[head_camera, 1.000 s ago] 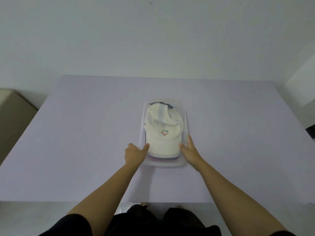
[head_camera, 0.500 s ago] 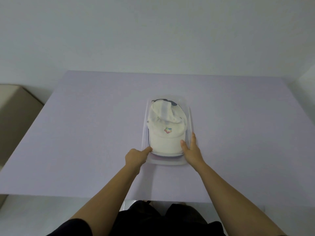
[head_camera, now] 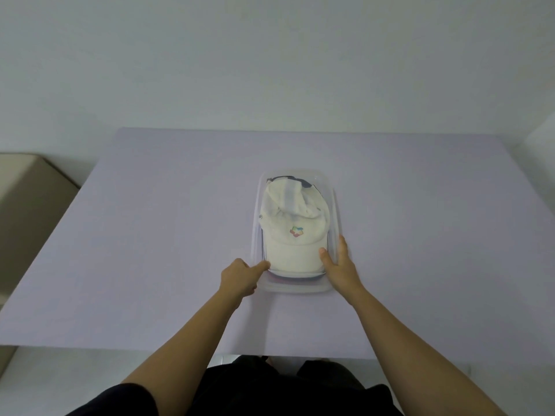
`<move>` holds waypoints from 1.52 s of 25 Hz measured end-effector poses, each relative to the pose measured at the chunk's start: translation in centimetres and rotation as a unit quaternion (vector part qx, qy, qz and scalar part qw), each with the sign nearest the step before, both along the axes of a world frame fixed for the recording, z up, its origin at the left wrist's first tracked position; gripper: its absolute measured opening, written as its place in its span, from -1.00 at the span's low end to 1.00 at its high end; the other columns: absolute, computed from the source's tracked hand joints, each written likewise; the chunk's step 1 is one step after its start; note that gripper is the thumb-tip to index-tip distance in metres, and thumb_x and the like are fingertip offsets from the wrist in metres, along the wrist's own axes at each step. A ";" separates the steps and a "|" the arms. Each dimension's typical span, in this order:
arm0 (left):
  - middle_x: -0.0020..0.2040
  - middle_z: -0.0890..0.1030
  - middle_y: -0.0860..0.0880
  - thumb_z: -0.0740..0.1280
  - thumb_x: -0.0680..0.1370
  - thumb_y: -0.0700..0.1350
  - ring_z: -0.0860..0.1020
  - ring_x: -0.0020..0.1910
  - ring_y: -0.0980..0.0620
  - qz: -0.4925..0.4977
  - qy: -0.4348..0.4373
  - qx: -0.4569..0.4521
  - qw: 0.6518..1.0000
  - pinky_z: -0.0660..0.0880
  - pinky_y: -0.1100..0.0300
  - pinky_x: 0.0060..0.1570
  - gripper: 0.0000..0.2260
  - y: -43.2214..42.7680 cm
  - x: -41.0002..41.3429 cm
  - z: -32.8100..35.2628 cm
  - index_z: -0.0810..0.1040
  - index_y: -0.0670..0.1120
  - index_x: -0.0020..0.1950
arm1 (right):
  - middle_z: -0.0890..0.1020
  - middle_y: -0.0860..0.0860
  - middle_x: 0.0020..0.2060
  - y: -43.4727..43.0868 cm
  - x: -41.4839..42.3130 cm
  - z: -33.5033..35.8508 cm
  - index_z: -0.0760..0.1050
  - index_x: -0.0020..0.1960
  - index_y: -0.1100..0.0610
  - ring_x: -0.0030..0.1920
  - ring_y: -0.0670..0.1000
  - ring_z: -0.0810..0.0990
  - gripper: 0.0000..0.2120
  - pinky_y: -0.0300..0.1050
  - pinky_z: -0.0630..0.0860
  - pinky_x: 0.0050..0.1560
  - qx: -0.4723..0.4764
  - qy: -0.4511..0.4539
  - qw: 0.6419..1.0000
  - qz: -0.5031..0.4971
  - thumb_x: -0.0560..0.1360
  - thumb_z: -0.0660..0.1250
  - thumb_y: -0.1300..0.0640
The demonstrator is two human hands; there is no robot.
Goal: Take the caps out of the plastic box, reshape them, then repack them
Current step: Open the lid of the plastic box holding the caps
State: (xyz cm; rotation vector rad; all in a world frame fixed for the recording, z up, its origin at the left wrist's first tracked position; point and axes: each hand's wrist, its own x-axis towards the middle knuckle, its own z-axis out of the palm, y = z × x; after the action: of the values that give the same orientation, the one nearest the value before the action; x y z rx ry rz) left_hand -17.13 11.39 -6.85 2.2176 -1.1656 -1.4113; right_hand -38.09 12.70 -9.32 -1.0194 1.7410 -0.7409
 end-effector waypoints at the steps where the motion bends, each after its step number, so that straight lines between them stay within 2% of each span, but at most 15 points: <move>1: -0.37 0.39 -0.05 0.38 0.43 0.10 0.41 -0.41 0.02 -0.003 -0.015 -0.011 1.000 0.39 0.19 -0.35 -0.63 0.1 -0.1 0.1 0.32 -0.14 -0.27 | 0.12 0.01 0.52 0.0 -0.1 0.1 -0.09 0.53 0.01 0.49 0.08 0.16 -0.34 -0.06 0.16 0.40 0.003 -0.011 1.000 -0.010 0.57 0.18 -0.06; 4: -0.44 0.25 -0.02 0.41 0.43 0.09 0.24 -0.44 0.05 0.007 -0.032 -0.052 0.998 0.21 0.22 -0.44 -0.54 0.6 -0.5 0.5 0.19 -0.11 -0.38 | 0.15 -0.02 0.51 0.0 -0.4 0.2 -0.05 0.52 -0.04 0.47 0.07 0.19 -0.35 -0.04 0.19 0.39 0.005 -0.045 0.999 -0.026 0.56 0.20 -0.09; 7: -0.27 0.44 -0.06 0.44 0.43 0.04 0.43 -0.28 -0.01 0.086 0.095 -0.087 0.988 0.48 0.13 -0.23 -0.67 1.0 -1.2 1.0 0.35 -0.13 -0.18 | 0.16 -0.05 0.50 -0.1 -0.8 0.0 -0.03 0.52 -0.06 0.46 0.04 0.21 -0.35 -0.02 0.20 0.41 0.006 -0.071 0.997 -0.036 0.54 0.19 -0.14; 9: -0.14 0.58 -0.12 0.43 0.47 -0.13 0.56 -0.17 -0.07 0.165 0.282 -0.089 0.941 0.56 0.04 -0.08 -0.69 1.2 -1.9 1.7 0.37 -0.13 0.10 | 0.13 -0.08 0.50 -0.1 -0.8 0.0 -0.03 0.52 -0.07 0.48 0.02 0.16 -0.36 0.01 0.16 0.43 0.014 -0.087 0.995 -0.054 0.54 0.11 -0.22; 11: -0.11 0.63 -0.16 0.40 0.47 -0.28 0.62 -0.14 -0.10 0.222 0.407 -0.089 0.882 0.57 0.10 -0.16 -0.57 1.0 -2.0 2.1 0.33 -0.10 0.27 | 0.09 -0.10 0.52 -0.1 -1.0 0.0 -0.02 0.52 -0.11 0.50 -0.01 0.10 -0.34 0.13 0.10 0.48 0.025 -0.152 0.984 -0.092 0.49 -0.07 -0.34; 13: -0.15 0.65 -0.12 0.36 0.48 -0.33 0.65 -0.19 -0.08 0.257 0.442 -0.108 0.853 0.59 0.13 -0.24 -0.56 0.4 -1.0 2.1 0.35 -0.10 0.30 | 0.12 -0.09 0.51 -0.3 -1.4 0.1 0.01 0.50 -0.14 0.50 0.01 0.10 -0.37 0.19 0.08 0.48 0.028 -0.195 0.975 -0.106 0.50 -0.20 -0.34; 16: -0.27 0.66 -0.06 0.27 0.54 -0.33 0.67 -0.30 -0.02 0.303 0.459 -0.151 0.822 0.61 0.17 -0.29 -0.68 -1.5 3.1 1.9 0.41 -0.08 0.25 | 0.11 -0.08 0.52 -0.1 -1.2 0.0 -0.02 0.52 -0.11 0.50 0.01 0.12 -0.46 0.03 0.10 0.47 0.026 -0.083 0.995 -0.047 0.58 -0.05 -0.22; 19: -0.35 0.65 -0.02 0.18 0.57 -0.32 0.67 -0.35 0.01 0.330 0.447 -0.199 0.807 0.58 0.27 -0.37 -0.78 -2.8 9.5 1.6 0.48 -0.03 0.05 | 0.17 -0.03 0.51 0.2 -0.6 -0.7 -0.13 0.53 -0.09 0.44 0.11 0.28 -0.42 -0.04 0.25 0.34 0.028 0.027 0.999 0.012 0.62 0.10 0.07; 21: -0.35 0.65 -0.01 0.16 0.58 -0.30 0.67 -0.34 0.03 0.344 0.426 -0.204 0.811 0.52 0.34 -0.42 -0.78 -2.8 13.9 0.7 0.48 0.00 0.00 | 0.35 0.07 0.41 0.2 -0.2 -0.9 -0.11 0.52 -0.13 0.19 0.14 0.50 -0.39 -0.08 0.42 0.10 0.033 0.057 0.998 0.003 0.59 0.05 0.24; 24: -0.34 0.66 0.00 0.16 0.59 -0.30 0.68 -0.32 0.01 0.353 0.395 -0.170 0.831 0.53 0.35 -0.41 -0.80 -2.0 17.2 -1.7 0.45 -0.04 0.08 | 0.50 0.15 0.28 0.1 0.1 -1.2 -0.11 0.51 -0.17 -0.16 0.10 0.55 -0.32 -0.16 0.44 -0.25 0.040 0.076 0.996 -0.002 0.55 0.03 0.31; 28: -0.31 0.68 -0.02 0.19 0.58 -0.31 0.68 -0.33 0.02 0.334 0.377 -0.111 0.857 0.59 0.26 -0.39 -0.73 -1.4 16.7 -5.6 0.42 -0.06 0.23 | 0.57 0.23 0.17 -0.1 0.0 -2.0 -0.12 0.51 -0.15 -0.30 0.10 0.50 -0.30 -0.13 0.41 -0.28 0.044 0.114 0.992 -0.006 0.53 0.04 0.33; 30: -0.21 0.67 -0.06 0.24 0.56 -0.29 0.66 -0.24 -0.04 0.299 0.353 -0.093 0.881 0.59 0.18 -0.36 -0.70 -1.1 16.1 -6.7 0.43 -0.09 0.27 | 0.61 0.19 -0.05 -0.2 0.0 -2.2 -0.12 0.53 -0.13 -0.33 0.07 0.48 -0.31 -0.10 0.44 -0.26 0.041 0.119 0.992 -0.009 0.54 0.04 0.33; 32: -0.12 0.62 -0.08 0.29 0.55 -0.22 0.58 -0.15 -0.11 0.245 0.275 -0.089 0.925 0.52 0.12 -0.29 -0.73 -0.8 15.7 -7.2 0.49 -0.08 0.24 | 0.50 0.09 -0.31 -0.2 0.0 -2.3 -0.12 0.53 -0.11 -0.37 0.02 0.43 -0.31 -0.09 0.43 -0.27 0.038 0.125 0.991 -0.005 0.54 0.05 0.34; 34: -0.11 0.61 -0.10 0.35 0.52 -0.10 0.55 -0.13 -0.13 0.151 0.124 -0.100 0.976 0.48 0.11 -0.22 -0.80 -1.0 15.7 -7.3 0.57 -0.08 0.12 | 0.42 0.05 -0.38 -0.2 -0.1 -2.3 -0.13 0.53 -0.10 -0.39 0.00 0.41 -0.32 -0.15 0.39 -0.33 0.036 0.130 0.991 0.001 0.55 0.05 0.34; 38: 0.19 0.45 -0.24 0.35 0.31 0.27 0.53 0.10 -0.22 0.048 -0.043 -0.051 0.997 0.49 -0.13 0.17 -0.35 -1.9 16.2 -7.9 0.54 -0.11 0.25 | 0.44 0.09 -0.36 -0.5 -0.2 -2.6 -0.14 0.53 -0.10 -0.38 0.02 0.42 -0.33 -0.10 0.42 -0.28 0.028 0.141 0.990 0.005 0.56 0.05 0.33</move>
State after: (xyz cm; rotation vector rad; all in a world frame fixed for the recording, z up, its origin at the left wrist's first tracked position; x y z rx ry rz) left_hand -0.90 9.54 -14.76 2.2498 -1.1163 -1.2045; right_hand -38.34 12.24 -11.89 -1.1353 1.9839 -0.5586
